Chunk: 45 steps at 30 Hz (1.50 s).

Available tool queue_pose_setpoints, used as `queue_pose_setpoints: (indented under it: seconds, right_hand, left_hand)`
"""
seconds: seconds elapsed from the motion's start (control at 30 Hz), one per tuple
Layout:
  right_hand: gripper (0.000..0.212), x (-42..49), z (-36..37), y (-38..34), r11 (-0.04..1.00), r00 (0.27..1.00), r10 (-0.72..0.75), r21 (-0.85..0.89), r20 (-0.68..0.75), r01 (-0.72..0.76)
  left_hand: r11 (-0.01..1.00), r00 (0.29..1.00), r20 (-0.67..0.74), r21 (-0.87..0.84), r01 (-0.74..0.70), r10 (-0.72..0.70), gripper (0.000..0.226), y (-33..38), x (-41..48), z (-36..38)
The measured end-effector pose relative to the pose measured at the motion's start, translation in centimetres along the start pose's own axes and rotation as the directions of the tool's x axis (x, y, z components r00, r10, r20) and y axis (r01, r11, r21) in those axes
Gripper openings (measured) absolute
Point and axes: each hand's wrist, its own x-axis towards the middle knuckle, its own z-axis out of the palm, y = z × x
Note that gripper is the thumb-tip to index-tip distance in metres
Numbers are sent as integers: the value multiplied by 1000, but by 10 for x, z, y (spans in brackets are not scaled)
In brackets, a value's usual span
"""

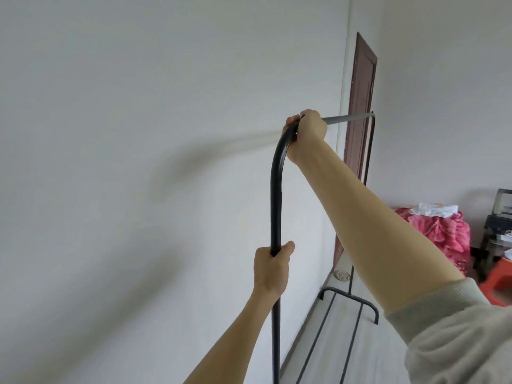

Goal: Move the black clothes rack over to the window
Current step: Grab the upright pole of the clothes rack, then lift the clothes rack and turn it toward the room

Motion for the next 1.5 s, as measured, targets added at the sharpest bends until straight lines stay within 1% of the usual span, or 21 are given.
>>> queue_pose_setpoints:
  seconds: [0.13, 0.27, 0.47, 0.57, 0.77, 0.9, 1.07, 1.17, 1.33, 1.5]
  right_hand:
    - [20, -3, 0, -6, 999, 998, -35, -43, -54, 33]
    - [20, -6, 0, -6, 997, 995, -59, -64, -80, 54]
    - [22, -16, 1, -7, 992, 985, -106, -87, -134, 95]
    - [23, -18, -4, -13, 986, 976, -150, -94, -157, 136]
    - [22, -9, -18, -32, 959, 940, -259, -175, -222, 223]
    - [21, -4, -34, -58, 942, 909, -327, -170, -258, 290]
    - [21, -3, -55, -94, 909, 863, -413, -190, -292, 371]
    - [21, -4, -69, -114, 887, 837, -459, -217, -298, 409]
    - [23, 1, -87, -140, 863, 806, -501, -245, -314, 441]
    - [22, 17, -105, -169, 851, 775, -525, -238, -352, 468]
  left_hand:
    - [1000, 997, 67, -1, -27, 27, 53, 2, -4, 1]
    - [999, 992, 118, -24, -33, 36, 55, 2, -6, -2]
    - [998, 983, 181, -59, -16, 26, 57, 5, -6, -7]
    - [997, 974, 223, -73, -23, 39, 58, 3, -5, -3]
    - [995, 943, 324, -79, -52, 75, 63, -2, 6, 14]
    - [993, 903, 421, -115, -34, 80, 65, -1, 13, 38]
    - [991, 850, 515, -125, -56, 113, 61, 1, 17, 73]
    - [989, 815, 565, -136, -60, 127, 63, 2, 19, 95]
    - [986, 784, 605, -158, -48, 136, 67, 2, 21, 128]
    - [984, 747, 653, -179, -13, 128, 68, 3, 29, 163]
